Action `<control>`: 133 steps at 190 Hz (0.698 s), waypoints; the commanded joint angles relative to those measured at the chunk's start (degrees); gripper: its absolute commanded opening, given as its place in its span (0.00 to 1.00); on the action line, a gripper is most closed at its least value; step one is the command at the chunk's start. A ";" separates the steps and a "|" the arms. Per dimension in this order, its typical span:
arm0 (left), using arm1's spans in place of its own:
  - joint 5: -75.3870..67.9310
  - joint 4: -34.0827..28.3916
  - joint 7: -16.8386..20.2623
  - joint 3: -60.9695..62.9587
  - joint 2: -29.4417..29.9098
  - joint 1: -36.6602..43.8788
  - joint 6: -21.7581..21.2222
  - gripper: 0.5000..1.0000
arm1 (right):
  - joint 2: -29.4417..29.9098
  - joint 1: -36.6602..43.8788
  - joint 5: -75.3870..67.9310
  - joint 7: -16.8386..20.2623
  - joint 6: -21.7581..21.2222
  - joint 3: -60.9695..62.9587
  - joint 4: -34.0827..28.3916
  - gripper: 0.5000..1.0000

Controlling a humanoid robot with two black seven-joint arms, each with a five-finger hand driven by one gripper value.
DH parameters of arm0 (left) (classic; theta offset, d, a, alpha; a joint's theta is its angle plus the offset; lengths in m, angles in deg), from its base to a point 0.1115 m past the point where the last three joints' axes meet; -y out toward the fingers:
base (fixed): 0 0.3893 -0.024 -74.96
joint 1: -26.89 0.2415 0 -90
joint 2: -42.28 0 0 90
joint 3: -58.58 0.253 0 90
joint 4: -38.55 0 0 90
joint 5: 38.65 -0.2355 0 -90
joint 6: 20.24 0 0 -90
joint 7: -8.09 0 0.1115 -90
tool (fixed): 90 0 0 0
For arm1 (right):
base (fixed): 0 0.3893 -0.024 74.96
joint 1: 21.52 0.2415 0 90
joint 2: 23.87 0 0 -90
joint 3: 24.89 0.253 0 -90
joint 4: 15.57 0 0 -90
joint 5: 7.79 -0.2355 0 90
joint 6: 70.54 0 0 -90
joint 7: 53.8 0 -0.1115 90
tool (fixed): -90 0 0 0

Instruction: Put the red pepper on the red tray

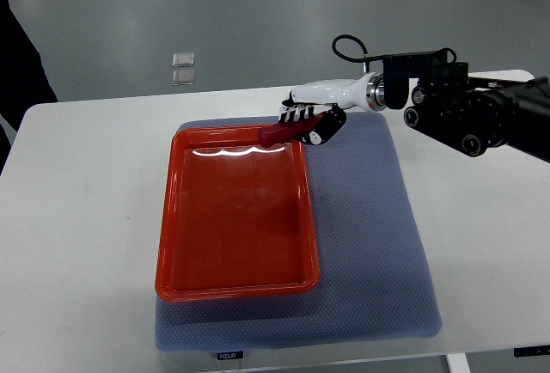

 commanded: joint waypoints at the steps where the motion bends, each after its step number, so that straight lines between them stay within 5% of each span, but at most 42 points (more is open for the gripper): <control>1: 0.05 0.00 -0.01 0.00 0.00 0.00 0.00 1.00 | 4.14 0.26 0.22 -0.07 0.07 -0.44 -0.02 0.00; 65: 0.05 0.00 -0.01 0.00 0.00 0.00 0.00 1.00 | 9.15 -1.93 0.22 0.37 0.07 -2.55 -0.02 0.00; 70: 0.05 0.00 -0.01 0.00 0.00 0.00 0.00 1.00 | 8.98 -2.37 0.04 0.37 0.07 -2.55 -0.02 0.23; 76: -0.04 0.00 -0.01 0.00 0.00 0.00 0.00 1.00 | 8.89 -2.99 0.04 0.37 0.16 -2.55 -0.02 0.36; 105: -0.04 0.00 -0.01 0.00 0.00 0.00 0.00 1.00 | 8.27 -4.57 -0.13 0.37 0.51 -1.76 -0.02 0.57; 133: 0.05 0.00 -0.01 0.00 0.00 0.00 0.00 1.00 | 7.39 -4.57 -1.54 0.37 0.42 -0.18 -0.02 0.67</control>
